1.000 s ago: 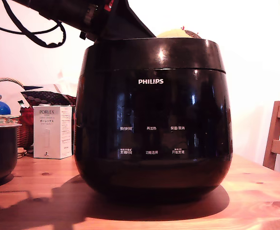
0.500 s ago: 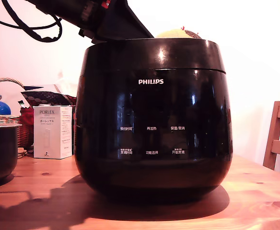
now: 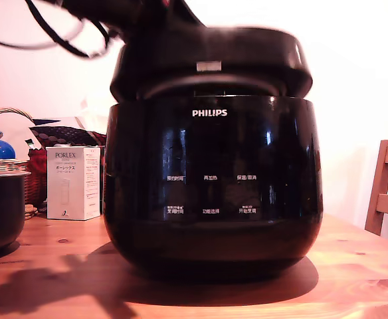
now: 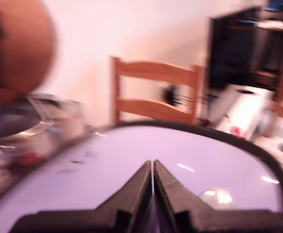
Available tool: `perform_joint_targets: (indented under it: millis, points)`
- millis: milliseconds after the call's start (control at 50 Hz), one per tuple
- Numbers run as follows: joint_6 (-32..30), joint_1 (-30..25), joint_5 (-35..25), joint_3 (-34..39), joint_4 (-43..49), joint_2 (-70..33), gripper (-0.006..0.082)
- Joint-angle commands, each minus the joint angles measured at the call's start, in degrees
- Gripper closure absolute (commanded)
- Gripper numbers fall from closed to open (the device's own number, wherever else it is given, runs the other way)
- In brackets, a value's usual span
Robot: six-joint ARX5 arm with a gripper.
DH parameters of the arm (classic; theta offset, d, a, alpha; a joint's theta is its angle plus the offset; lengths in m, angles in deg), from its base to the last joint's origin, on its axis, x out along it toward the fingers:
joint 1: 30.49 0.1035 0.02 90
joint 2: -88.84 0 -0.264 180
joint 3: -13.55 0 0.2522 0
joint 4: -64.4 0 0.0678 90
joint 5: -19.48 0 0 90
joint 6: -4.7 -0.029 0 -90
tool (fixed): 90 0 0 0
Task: Open the rice cooker by pressing the large metal button on the top of its lid with medium force
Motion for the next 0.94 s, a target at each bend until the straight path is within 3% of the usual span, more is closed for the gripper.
perform_joint_targets:
  millis: [0, 420, 680, 920]
  points:
    - [0.0, 0.9, 1.8, 1.3, 0.0, 2.6, 0.0788]
    - [-1.6, 7.5, 16.6, 1.3, 12.0, 17.5, 0.0788]
    - [-1.6, 14.3, 19.1, 1.3, 20.2, 26.1, 0.0788]
    - [-1.6, 17.9, 19.1, 1.3, 22.5, 30.0, 0.0788]
